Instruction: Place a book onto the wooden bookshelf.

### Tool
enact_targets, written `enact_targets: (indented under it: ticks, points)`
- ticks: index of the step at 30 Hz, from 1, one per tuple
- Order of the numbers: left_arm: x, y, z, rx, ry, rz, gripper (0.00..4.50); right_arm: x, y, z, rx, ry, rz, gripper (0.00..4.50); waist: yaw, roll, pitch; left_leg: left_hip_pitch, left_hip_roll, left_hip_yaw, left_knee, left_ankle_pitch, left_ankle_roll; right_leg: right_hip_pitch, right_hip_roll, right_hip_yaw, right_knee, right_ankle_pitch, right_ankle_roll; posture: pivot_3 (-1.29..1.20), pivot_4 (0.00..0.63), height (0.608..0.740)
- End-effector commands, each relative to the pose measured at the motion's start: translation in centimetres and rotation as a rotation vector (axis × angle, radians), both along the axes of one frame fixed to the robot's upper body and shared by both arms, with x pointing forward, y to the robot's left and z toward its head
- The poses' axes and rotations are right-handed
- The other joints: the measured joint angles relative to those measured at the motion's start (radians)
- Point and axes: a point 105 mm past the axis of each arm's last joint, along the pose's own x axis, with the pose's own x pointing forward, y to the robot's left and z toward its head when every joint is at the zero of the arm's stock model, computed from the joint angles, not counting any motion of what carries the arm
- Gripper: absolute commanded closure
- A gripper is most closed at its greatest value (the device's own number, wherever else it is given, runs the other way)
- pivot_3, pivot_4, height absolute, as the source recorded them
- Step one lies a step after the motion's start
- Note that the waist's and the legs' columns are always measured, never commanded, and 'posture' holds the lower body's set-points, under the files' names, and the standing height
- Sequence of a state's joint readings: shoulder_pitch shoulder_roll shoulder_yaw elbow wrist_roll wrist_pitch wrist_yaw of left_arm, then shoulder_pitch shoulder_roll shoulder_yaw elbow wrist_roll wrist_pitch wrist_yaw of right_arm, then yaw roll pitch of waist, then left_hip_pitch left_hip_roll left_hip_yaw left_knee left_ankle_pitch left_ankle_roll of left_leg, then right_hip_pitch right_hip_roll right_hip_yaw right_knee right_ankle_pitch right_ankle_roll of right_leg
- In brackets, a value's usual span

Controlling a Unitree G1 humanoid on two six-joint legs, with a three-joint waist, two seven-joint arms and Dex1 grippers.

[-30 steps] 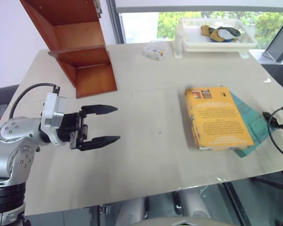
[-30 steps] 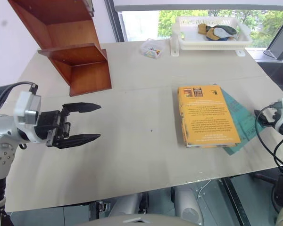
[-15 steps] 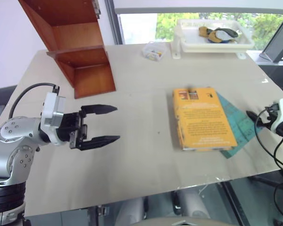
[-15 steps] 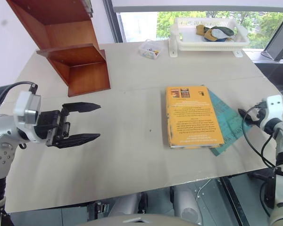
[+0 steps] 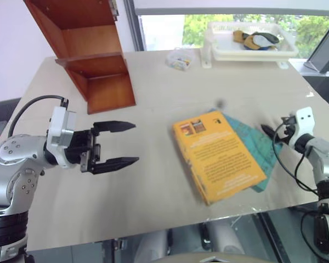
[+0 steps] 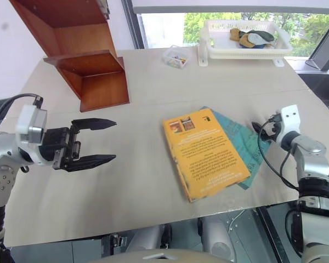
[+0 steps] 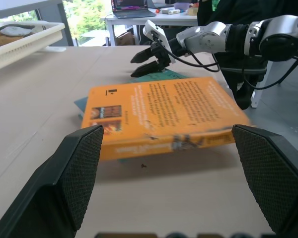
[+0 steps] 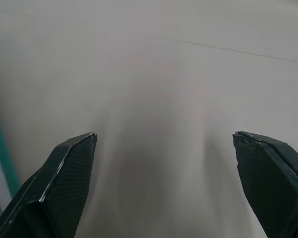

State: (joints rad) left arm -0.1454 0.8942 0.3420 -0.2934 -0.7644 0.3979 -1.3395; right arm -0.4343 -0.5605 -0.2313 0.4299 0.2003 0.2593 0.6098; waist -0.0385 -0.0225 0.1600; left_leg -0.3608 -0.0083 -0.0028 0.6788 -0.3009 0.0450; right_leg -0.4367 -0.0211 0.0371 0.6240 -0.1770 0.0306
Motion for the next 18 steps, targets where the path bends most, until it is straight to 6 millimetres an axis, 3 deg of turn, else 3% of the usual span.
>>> enact_targets:
  ticks: [1,5,10,18]
  points:
    - [-0.2,0.1,0.8,0.011,-0.037,0.003,0.03,-0.9,-0.1,-0.5,0.003,0.046,-0.056,0.0,0.001,0.0,0.0,-0.001,0.0,0.0,0.0,0.0,0.0,0.0,-0.001,0.0,0.0,0.0,0.0,0.0,0.15,0.74]
    - [-0.2,0.0,0.9,0.008,-0.035,0.004,0.03,-2.1,-0.9,-1.2,-0.007,0.089,-0.089,0.0,0.005,0.0,0.0,-0.001,-0.001,-0.001,0.0,0.0,0.0,0.0,-0.001,-0.001,0.0,0.0,0.0,0.0,0.15,0.74]
    - [0.0,-0.1,0.9,0.009,-0.036,-0.004,0.03,-2.9,-2.2,-0.8,-0.036,0.097,-0.11,0.0,0.011,0.0,0.0,-0.001,-0.001,-0.001,0.0,0.0,0.0,0.0,-0.001,-0.002,-0.001,-0.001,0.001,0.0,0.15,0.74]
    - [0.1,-0.1,1.0,-0.002,-0.031,-0.009,0.03,-4.8,-1.0,-1.3,-0.019,0.16,-0.058,0.0,0.023,-0.001,0.0,-0.001,-0.001,-0.001,0.0,0.0,0.0,0.0,0.0,-0.002,-0.001,-0.002,0.002,0.0,0.15,0.74]
